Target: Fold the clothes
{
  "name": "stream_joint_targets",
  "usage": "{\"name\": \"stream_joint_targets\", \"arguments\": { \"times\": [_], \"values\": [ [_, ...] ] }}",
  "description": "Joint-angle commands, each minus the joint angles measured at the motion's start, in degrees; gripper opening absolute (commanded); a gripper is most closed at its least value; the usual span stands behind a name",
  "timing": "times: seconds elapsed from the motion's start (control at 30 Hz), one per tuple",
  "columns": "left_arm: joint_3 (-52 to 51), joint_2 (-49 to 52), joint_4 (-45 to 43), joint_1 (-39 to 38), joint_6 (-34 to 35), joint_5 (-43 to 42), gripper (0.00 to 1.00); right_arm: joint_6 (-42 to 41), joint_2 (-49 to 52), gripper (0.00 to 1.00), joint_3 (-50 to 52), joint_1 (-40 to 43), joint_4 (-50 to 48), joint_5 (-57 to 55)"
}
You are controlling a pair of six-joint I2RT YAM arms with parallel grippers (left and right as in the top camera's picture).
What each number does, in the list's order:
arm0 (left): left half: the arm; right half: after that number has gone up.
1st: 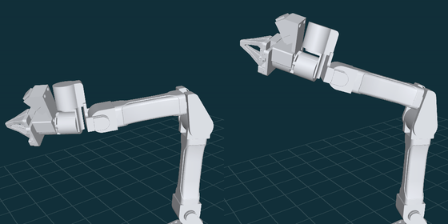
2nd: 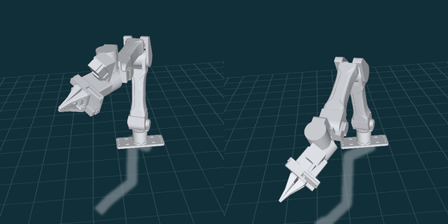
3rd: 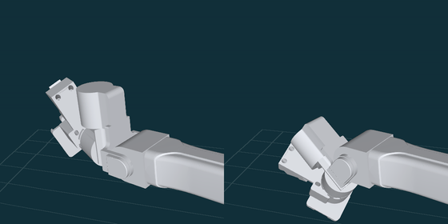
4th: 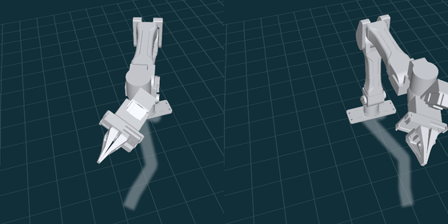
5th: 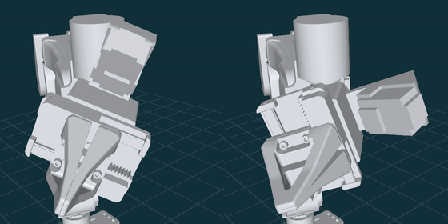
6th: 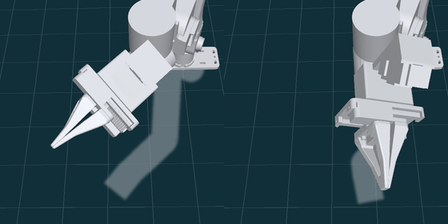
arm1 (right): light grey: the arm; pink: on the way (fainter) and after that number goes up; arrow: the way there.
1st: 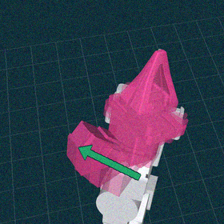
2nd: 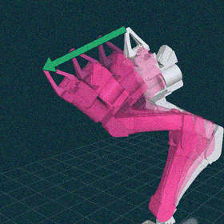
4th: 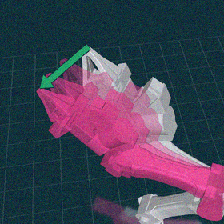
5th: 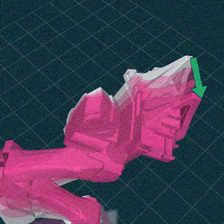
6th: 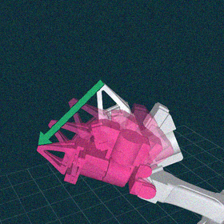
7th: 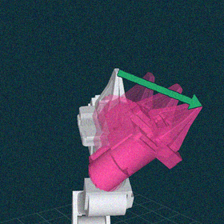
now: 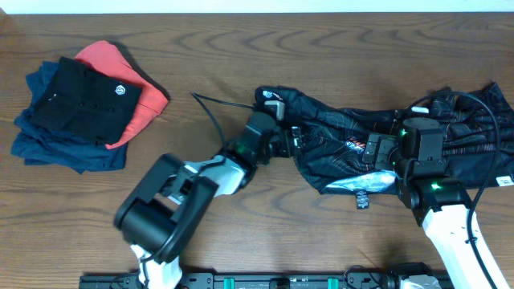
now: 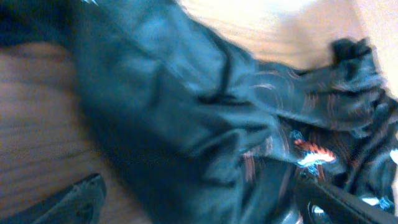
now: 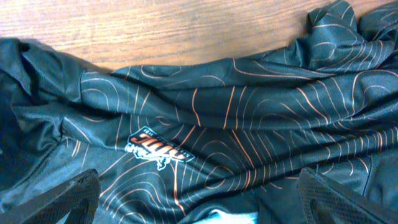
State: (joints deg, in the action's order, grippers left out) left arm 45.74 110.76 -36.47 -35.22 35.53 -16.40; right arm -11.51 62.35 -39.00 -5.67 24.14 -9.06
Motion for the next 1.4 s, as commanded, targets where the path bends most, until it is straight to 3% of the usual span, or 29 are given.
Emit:
{"name": "stream_joint_targets", "arguments": {
  "times": [0.0, 0.13, 0.27, 0.37, 0.4, 0.47, 0.6, 0.73, 0.97, 1.0, 1.03, 1.07, 1.3, 1.37],
  "values": [
    [1.4, 3.9, -1.8, -1.9, 8.1, -0.9, 0.98, -0.4, -0.4, 0.99, -0.7, 0.5, -0.1, -0.6],
    [4.6, 8.3, -2.0, -3.5, 10.4, -2.6, 0.97, -0.4, -0.4, 0.99, -0.7, 0.5, -0.1, -0.6],
    [7.1, 9.0, -2.1, -3.1, 9.8, -2.2, 0.59, -0.4, -0.4, 0.99, -0.7, 0.5, 0.0, -0.6],
    [8.1, 8.5, -2.0, -1.2, 8.3, -2.3, 0.13, -0.4, -0.4, 0.99, -0.7, 0.5, 0.1, -0.6],
    [8.2, 8.3, -2.0, -0.4, 7.9, -2.3, 0.06, -0.4, -0.4, 0.99, -0.7, 0.5, 0.1, -0.6],
    [8.2, 7.7, -1.7, 1.9, 7.8, -2.6, 0.06, -0.4, -0.4, 0.99, -0.7, 0.5, 0.1, -0.6],
    [8.2, 5.5, 0.3, 8.1, 7.2, -2.7, 0.06, -0.4, -0.4, 0.99, -0.7, 0.5, 0.1, -0.6],
    [8.2, 1.7, 0.4, 15.7, 2.3, -2.6, 0.06, -0.4, -0.4, 0.99, -0.7, 0.6, 1.2, -1.1],
    [8.7, -4.2, 0.7, 30.5, 2.0, -3.1, 0.08, -0.4, -0.3, 0.99, -0.6, 3.1, 2.3, -1.5],
    [8.7, -4.8, 1.0, 32.0, 2.0, -4.2, 0.29, -0.4, -0.3, 0.99, -0.6, 3.5, 2.3, -1.5],
    [8.7, -5.4, 1.9, 33.6, 2.0, -6.3, 0.74, -0.4, -0.3, 0.99, -0.6, 4.0, 2.4, -1.4],
    [8.7, -5.9, 3.2, 34.6, 2.0, -8.9, 0.98, -0.4, -0.3, 0.99, -0.6, 4.3, 2.5, -1.4],
    [8.7, -8.0, 24.0, 34.8, 2.1, -33.6, 0.98, -0.4, 0.0, 0.99, -0.6, 4.7, 2.5, -1.4],
    [8.7, -8.0, 31.3, 32.8, 2.2, -36.4, 0.98, -0.4, 0.2, 0.99, -0.6, 4.7, 2.4, -1.4]
  ]
}}
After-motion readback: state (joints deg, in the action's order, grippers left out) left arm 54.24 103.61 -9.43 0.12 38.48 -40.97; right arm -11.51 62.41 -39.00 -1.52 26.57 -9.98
